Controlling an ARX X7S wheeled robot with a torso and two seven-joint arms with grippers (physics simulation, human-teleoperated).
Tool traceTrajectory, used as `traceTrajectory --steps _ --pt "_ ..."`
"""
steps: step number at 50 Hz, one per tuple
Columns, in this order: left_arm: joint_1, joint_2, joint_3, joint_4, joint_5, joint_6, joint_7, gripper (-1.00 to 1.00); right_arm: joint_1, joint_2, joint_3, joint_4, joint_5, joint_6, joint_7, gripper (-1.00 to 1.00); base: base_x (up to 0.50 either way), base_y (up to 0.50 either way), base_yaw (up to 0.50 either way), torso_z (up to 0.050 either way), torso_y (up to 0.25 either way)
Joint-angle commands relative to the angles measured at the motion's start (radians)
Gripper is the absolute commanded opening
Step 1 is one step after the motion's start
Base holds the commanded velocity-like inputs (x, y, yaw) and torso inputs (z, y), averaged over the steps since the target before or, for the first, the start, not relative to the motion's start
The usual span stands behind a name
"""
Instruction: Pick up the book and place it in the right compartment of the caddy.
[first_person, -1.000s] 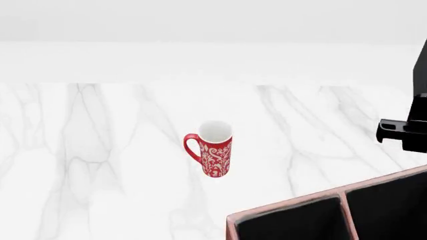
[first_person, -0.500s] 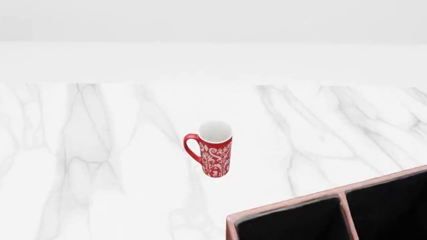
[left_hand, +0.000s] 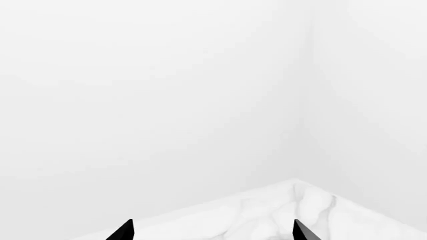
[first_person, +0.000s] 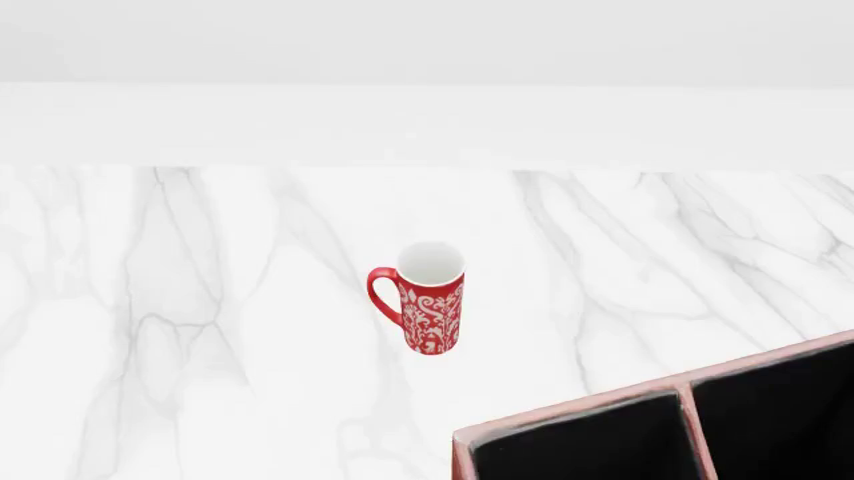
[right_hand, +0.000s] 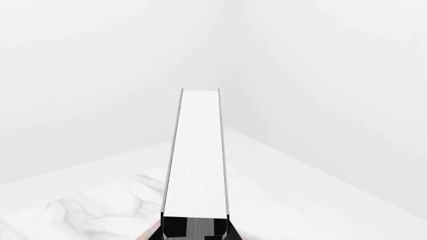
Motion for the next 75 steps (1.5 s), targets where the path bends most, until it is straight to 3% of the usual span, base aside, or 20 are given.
traceTrajectory --steps 1,22,69,70,75 --pt "0.001 0.018 -0.012 0.009 0.019 -0.001 0.020 1.00 0.001 -0.017 0.043 -0.017 -0.031 0.003 -0.038 -1.00 0.00 0.00 0.00 0.000 0.000" --pt "0.002 0.014 0.002 0.008 0.022 -0.001 0.013 1.00 -0.082 -0.066 0.064 0.022 -0.070 -0.074 -0.084 -1.00 0.00 0.00 0.00 0.000 0.001" --pt "0.004 0.006 0.010 0.020 0.012 -0.009 0.000 1.00 -0.131 -0.103 -0.021 0.114 -0.107 -0.147 -0.162 -1.00 0.00 0.00 0.00 0.000 0.001" --pt "0.003 0.005 0.012 0.018 0.013 -0.008 0.000 1.00 -0.129 -0.103 -0.019 0.115 -0.100 -0.142 -0.163 1.00 0.00 0.00 0.00 0.000 0.000" --pt "0.003 0.005 0.015 0.018 0.012 -0.008 -0.002 1.00 -0.127 -0.104 -0.025 0.117 -0.099 -0.140 -0.163 1.00 0.00 0.00 0.00 0.000 0.000"
